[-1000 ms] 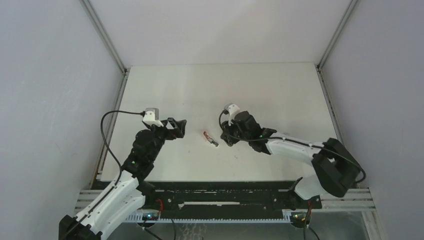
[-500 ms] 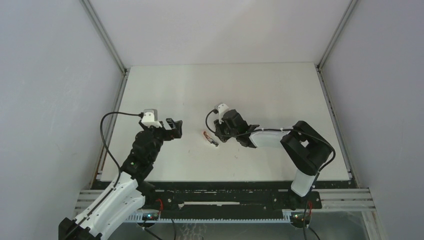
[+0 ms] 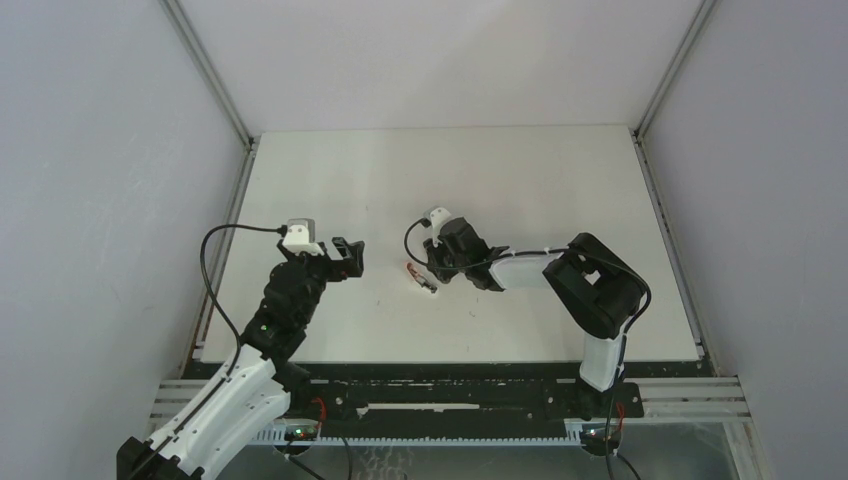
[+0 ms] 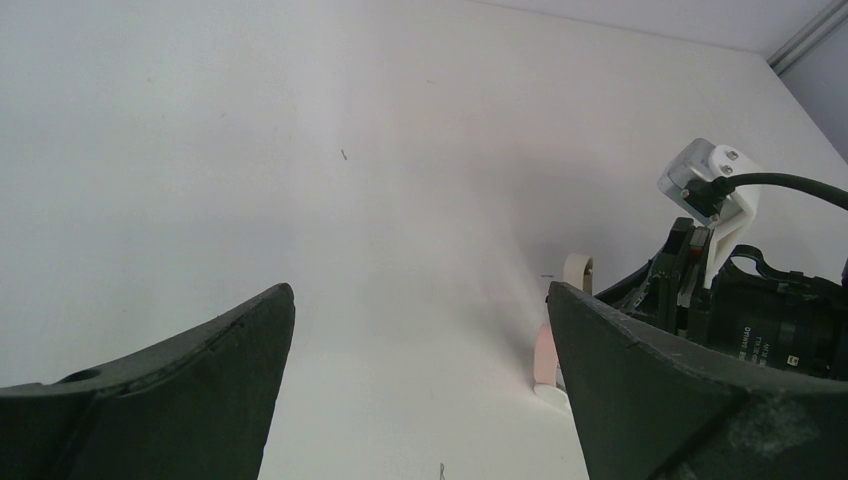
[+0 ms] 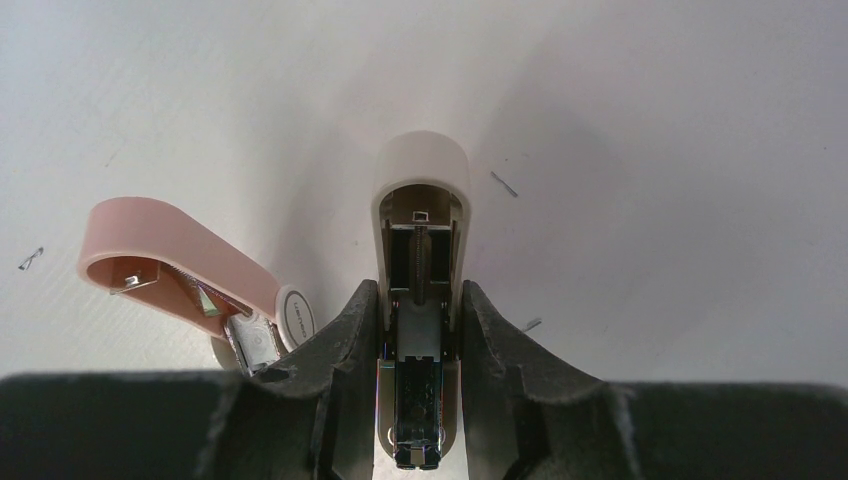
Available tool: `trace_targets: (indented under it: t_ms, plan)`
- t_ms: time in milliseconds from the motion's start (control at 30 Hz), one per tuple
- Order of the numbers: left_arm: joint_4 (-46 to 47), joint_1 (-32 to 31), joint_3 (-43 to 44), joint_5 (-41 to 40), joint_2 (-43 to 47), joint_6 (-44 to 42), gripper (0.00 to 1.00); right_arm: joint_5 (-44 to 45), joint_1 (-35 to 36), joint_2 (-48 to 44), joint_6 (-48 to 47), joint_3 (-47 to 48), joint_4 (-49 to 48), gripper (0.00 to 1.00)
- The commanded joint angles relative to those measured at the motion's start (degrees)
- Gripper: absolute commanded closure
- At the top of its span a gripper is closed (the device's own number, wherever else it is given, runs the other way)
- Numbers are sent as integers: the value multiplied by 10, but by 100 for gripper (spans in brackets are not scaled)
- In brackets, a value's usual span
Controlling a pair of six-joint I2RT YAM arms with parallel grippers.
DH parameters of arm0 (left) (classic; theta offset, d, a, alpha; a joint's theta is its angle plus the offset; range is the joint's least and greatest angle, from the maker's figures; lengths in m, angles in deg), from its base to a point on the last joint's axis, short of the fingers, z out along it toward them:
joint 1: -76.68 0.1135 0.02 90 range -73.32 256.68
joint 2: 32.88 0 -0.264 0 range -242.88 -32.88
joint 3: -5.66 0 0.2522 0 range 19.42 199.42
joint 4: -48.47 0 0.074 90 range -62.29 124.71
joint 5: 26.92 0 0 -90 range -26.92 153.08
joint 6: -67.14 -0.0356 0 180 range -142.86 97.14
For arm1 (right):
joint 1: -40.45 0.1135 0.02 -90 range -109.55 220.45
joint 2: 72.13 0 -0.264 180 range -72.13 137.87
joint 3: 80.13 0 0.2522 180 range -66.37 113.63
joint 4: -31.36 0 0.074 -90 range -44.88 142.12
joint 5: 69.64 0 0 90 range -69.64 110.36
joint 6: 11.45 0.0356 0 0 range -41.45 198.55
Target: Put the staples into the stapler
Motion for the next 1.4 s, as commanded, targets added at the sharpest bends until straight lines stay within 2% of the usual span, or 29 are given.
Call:
trace_targets:
  t_ms: [0,300,600,767,967,1100,1200,1367]
  plan:
    - [8,2,-5,-7,3,-9,0,4,-3,0,-9,20,-29,84]
    - [4,2,-3,-8,3,-11,0,9,-2,-2,-13,20,-21,61]
    - [-2,2,-4,-16,9,-14,0,7,-4,-31,-20,14,-6,53]
    - [-4,2,-5,-23,11,-16,0,5,-22,-111,-20,-23,13,46]
    - [-11,2,-5,-37,10,-22,0,1,-49,-264,-6,-87,101,44]
    - [-14,2,-5,-47,10,-24,0,25,-102,-376,66,-134,227,45]
    - [-15,2,-5,-51,7,-24,0,62,-190,-446,151,-159,321,44]
    - [-17,2,-2,-50,-2,-24,0,101,-321,-490,213,-196,377,36]
